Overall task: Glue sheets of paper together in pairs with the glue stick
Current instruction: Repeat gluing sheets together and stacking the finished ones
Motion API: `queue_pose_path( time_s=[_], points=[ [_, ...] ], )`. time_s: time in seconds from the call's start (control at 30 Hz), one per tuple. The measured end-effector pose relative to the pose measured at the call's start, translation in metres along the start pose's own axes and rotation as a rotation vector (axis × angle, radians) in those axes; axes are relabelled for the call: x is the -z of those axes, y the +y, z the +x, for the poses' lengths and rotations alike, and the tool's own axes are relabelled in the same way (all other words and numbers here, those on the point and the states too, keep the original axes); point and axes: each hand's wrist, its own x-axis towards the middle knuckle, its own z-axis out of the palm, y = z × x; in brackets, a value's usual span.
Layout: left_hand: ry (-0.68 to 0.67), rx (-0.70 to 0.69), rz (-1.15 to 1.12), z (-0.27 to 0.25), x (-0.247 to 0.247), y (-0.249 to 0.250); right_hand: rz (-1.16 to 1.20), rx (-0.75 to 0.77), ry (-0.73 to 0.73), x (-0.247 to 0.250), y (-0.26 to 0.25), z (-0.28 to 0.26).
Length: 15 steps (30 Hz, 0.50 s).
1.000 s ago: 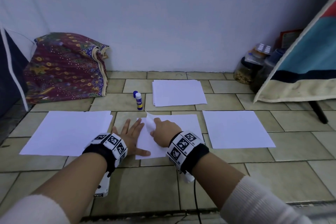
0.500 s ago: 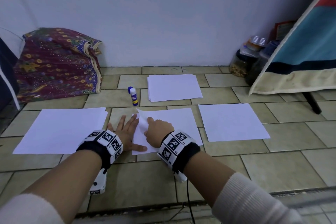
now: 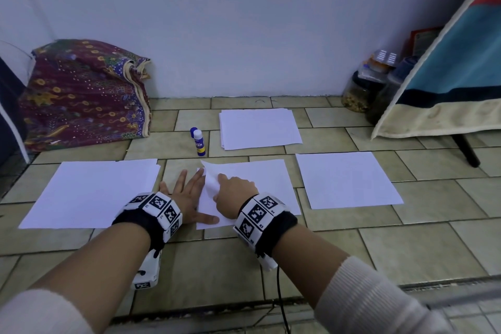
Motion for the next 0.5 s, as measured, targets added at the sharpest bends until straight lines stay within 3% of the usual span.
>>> queue_pose_path(
  time_s=[0.5],
  points=[
    [-0.006, -0.007, 0.002, -0.0012, 0.001, 0.0, 0.001, 0.004, 0.015, -0.0012, 0.0012, -0.0028]
  ],
)
